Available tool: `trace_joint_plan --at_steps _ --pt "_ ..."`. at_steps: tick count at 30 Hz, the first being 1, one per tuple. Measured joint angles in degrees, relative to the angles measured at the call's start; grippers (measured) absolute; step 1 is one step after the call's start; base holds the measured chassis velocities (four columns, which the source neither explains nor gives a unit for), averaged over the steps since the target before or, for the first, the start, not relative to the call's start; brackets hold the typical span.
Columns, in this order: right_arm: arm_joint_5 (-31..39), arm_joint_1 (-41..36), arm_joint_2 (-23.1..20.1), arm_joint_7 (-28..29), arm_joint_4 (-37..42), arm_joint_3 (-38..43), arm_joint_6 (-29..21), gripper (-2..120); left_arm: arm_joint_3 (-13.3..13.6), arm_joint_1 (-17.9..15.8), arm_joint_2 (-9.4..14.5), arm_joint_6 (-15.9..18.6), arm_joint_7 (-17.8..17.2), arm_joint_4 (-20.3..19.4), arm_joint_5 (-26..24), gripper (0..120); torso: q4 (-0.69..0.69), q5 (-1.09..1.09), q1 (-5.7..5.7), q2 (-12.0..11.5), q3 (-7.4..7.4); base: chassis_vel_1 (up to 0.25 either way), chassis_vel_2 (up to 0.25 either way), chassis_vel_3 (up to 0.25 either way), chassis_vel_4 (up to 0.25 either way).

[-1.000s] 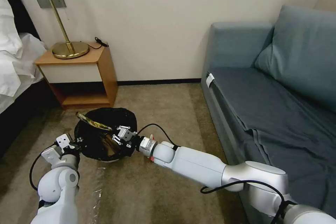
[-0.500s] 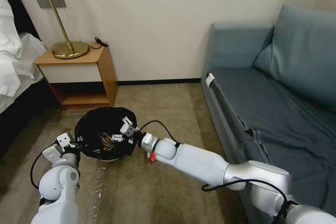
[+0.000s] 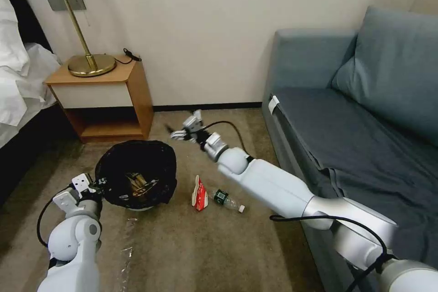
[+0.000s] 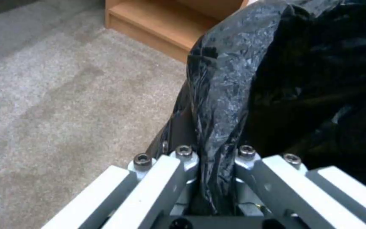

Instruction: Pick up the trash bin, then pick up the garbage on the floor and place it into the trash bin.

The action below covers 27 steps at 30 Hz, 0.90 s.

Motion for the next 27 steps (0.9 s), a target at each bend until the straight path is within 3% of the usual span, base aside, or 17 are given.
trace_joint_plan --at_steps 5,8,17,27 --pt "-3.2 -3.0 2.3 7.6 -8.4 0.9 -3.9 100 -0.5 0.1 0.1 0.0 0.0 -0.7 -0.5 3 0.00 0.00 0.00 0.0 0.00 0.000 0.000 0.000 0.000" --pt "-0.5 -4.2 2.5 8.5 -8.9 0.5 -6.4 100 -0.5 0.2 0.1 0.0 -0.1 -1.0 -0.5 3 0.00 0.00 0.00 0.0 0.00 0.000 0.000 0.000 0.000" --pt "7.7 -8.1 4.3 9.5 -9.5 -0.8 -11.8 100 -0.6 0.7 -1.0 0.0 -0.3 -1.8 -0.3 3 0.01 -0.01 0.00 0.0 0.00 0.000 0.000 0.000 0.000" --pt "12.2 -12.5 5.9 8.0 -9.3 0.6 -15.2 100 -1.1 1.2 -1.3 -0.1 -0.3 -2.6 -0.3 3 0.00 -0.01 0.00 0.0 0.00 0.000 0.000 0.000 0.000"
